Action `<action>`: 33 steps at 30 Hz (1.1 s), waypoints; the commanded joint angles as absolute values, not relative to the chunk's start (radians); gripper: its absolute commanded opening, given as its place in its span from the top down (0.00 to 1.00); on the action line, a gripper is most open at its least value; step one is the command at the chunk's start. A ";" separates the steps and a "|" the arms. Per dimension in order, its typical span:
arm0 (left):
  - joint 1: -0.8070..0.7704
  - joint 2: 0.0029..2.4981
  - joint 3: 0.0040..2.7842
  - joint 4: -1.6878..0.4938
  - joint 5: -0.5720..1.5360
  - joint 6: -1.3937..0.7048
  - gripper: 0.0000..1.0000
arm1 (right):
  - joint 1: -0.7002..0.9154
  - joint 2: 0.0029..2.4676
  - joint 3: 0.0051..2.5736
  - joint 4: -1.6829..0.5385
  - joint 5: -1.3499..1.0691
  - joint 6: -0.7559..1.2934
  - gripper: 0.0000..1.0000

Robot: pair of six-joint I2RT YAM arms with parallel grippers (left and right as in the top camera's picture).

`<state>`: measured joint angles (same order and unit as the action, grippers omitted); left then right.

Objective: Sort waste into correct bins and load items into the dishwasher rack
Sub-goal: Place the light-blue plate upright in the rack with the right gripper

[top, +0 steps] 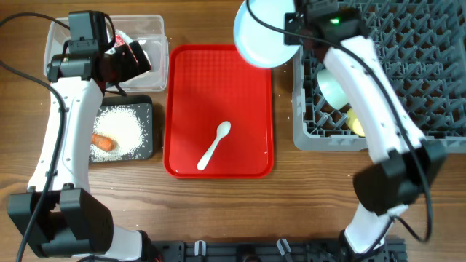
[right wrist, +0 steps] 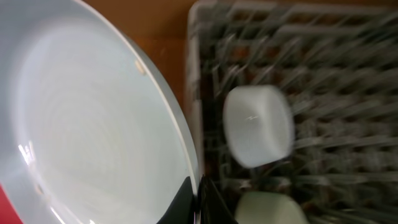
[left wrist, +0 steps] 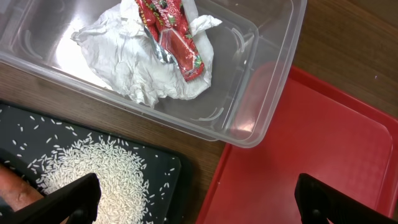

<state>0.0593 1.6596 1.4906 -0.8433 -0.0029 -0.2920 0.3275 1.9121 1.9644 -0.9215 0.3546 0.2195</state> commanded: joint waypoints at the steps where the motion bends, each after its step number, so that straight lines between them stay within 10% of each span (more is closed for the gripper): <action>1: 0.066 1.668 1.493 -0.838 -0.020 -0.303 0.00 | 0.307 1.802 1.985 -0.884 0.637 0.126 0.96; 18: 0.066 1.668 1.493 -0.838 -0.020 -0.303 0.00 | -0.048 1.805 1.929 -0.923 0.746 -0.307 0.96; 33: 0.066 1.668 1.493 -0.838 -0.020 -0.303 0.00 | -0.067 2.020 1.919 -0.777 0.731 -0.236 0.96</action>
